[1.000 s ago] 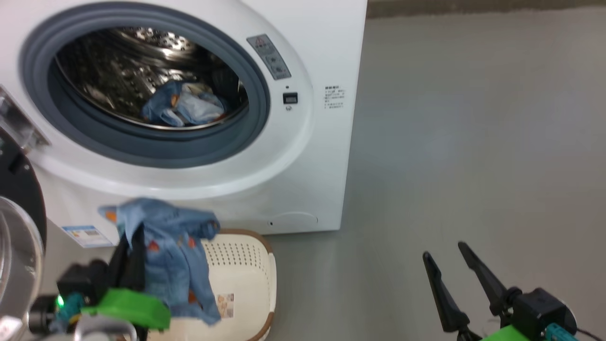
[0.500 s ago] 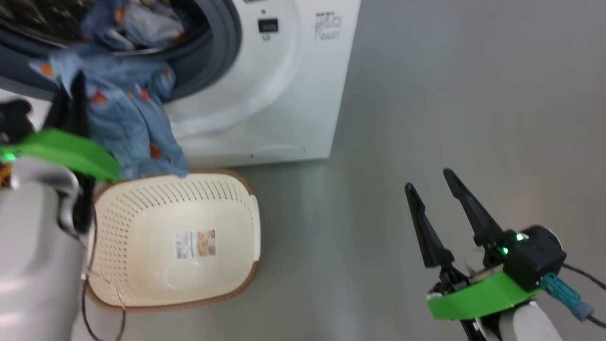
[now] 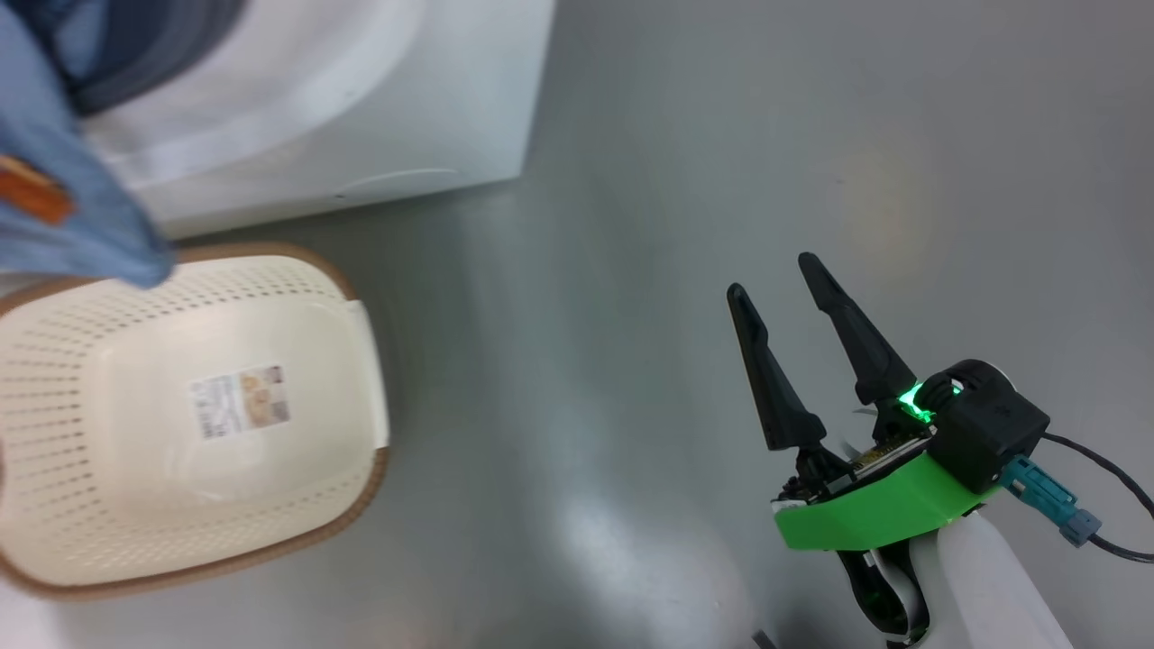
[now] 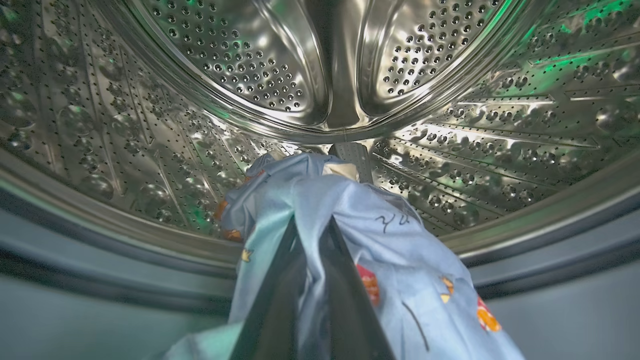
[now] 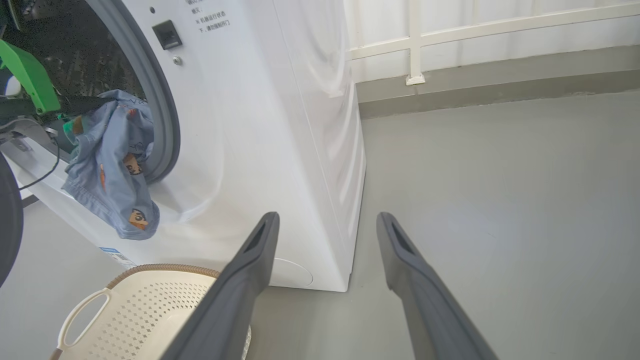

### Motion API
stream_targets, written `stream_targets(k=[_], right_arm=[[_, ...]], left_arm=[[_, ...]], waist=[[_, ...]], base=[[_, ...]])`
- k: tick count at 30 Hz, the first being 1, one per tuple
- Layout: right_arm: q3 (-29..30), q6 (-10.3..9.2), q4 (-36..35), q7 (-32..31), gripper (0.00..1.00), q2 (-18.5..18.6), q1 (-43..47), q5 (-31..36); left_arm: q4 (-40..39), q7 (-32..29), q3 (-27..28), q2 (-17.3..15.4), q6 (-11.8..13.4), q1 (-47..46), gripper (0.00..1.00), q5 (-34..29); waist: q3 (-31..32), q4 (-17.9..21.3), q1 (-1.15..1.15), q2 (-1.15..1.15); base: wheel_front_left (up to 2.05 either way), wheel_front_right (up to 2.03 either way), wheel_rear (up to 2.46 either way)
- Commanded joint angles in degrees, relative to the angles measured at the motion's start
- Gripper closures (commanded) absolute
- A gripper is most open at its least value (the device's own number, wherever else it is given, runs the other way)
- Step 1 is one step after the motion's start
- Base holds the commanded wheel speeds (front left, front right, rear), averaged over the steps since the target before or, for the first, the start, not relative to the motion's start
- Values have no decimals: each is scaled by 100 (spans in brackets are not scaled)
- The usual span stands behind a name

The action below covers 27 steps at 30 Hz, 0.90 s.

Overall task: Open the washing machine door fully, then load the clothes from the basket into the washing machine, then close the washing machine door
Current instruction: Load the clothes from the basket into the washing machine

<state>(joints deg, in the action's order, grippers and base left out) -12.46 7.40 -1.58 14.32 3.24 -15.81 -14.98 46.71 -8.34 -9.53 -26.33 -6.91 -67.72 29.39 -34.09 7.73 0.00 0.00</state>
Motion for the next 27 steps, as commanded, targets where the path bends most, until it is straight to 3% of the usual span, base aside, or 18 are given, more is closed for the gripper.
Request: stream_targets(k=[1,4,8,20,27], right_arm=[[-161,9,-99,61,0,-34,-11,-106],[-176,9,-165,65,0,-35,-70,-268],[-249,9,-220,66,0,-35,-108,-436],[-353,9,-271,67,0,-35,-146,-571],[-367,9,-277,67,0,-35,-138,-597]], left_arm=[[-126,-80,119,-432,-49,-205,100,85],[-148,-258,168,-726,-52,-468,100,159],[-272,62,331,-1095,79,-947,100,88],[-380,1922,511,-1200,723,-1847,100,-363],[-521,2319,660,-1264,912,-2189,100,-600]], waist=[[-601,654,0,0],[-734,852,0,0],[-884,1106,0,0],[-1086,1252,0,0],[-1159,1253,0,0]], base=[[0,0,0],[0,0,0],[0,0,0],[0,0,0],[0,0,0]])
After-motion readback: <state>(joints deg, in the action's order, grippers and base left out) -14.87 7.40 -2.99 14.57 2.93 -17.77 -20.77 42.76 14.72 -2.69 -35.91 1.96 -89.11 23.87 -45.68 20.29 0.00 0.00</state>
